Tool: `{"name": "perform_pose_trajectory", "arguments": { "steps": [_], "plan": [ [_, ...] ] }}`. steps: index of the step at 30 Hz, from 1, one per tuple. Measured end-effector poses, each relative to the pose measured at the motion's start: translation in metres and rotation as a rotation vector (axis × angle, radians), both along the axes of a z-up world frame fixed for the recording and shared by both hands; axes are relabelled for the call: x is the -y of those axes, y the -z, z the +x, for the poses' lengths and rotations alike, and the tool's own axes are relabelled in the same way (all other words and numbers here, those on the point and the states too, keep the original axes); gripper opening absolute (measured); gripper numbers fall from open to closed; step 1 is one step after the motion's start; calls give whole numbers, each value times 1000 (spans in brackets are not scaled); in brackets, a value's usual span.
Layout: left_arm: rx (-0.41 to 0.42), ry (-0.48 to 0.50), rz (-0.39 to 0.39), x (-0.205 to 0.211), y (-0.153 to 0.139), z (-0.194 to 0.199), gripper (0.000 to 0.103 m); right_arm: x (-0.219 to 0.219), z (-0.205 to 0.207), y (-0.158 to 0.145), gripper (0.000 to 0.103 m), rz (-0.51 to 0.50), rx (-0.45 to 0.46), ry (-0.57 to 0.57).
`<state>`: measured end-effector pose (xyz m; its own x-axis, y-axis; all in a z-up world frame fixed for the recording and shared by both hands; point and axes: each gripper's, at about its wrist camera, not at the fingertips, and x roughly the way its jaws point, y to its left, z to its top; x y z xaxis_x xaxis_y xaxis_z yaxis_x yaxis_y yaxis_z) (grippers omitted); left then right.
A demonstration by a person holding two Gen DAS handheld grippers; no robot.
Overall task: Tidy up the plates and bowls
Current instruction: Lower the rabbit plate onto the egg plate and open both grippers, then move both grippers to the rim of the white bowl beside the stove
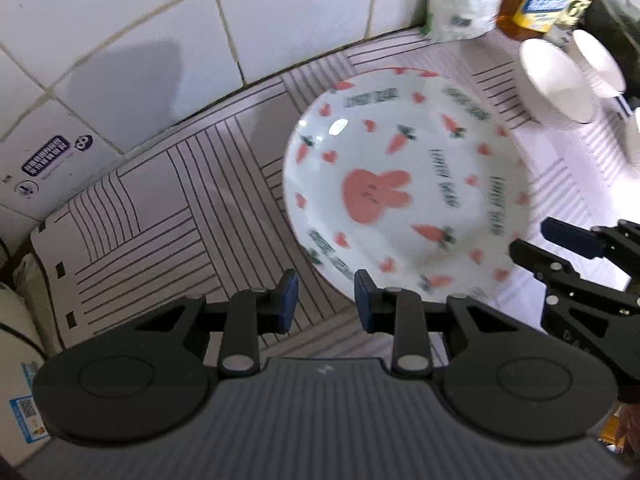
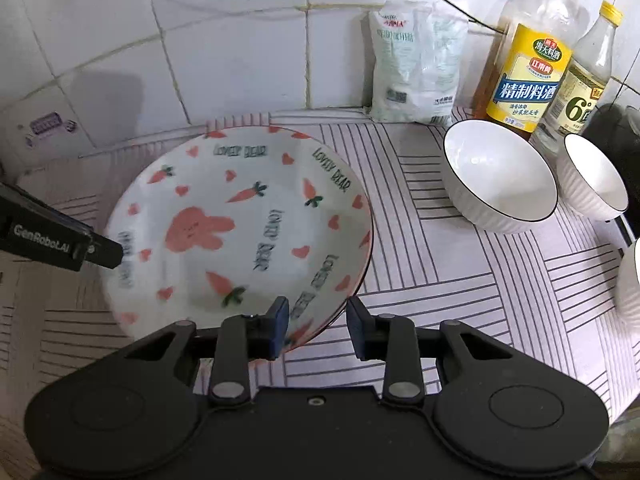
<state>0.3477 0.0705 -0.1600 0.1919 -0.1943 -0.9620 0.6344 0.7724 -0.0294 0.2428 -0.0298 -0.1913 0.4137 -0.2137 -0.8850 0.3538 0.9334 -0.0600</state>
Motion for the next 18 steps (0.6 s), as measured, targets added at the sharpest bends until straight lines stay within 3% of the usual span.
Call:
{"name": "perform_pose_trajectory", "arguments": {
  "steps": [7, 14, 18],
  "plan": [
    [-10, 9, 9, -5, -31, -30, 44, -19, -28, -47, 39, -33, 100, -61],
    [-2, 52, -13, -10, -62, -63, 63, -21, -62, -90, 62, -58, 143, -103],
    [18, 74, -29, -8, -76, -83, 69, -18, -81, -107, 68, -58, 164, -113]
  ]
}}
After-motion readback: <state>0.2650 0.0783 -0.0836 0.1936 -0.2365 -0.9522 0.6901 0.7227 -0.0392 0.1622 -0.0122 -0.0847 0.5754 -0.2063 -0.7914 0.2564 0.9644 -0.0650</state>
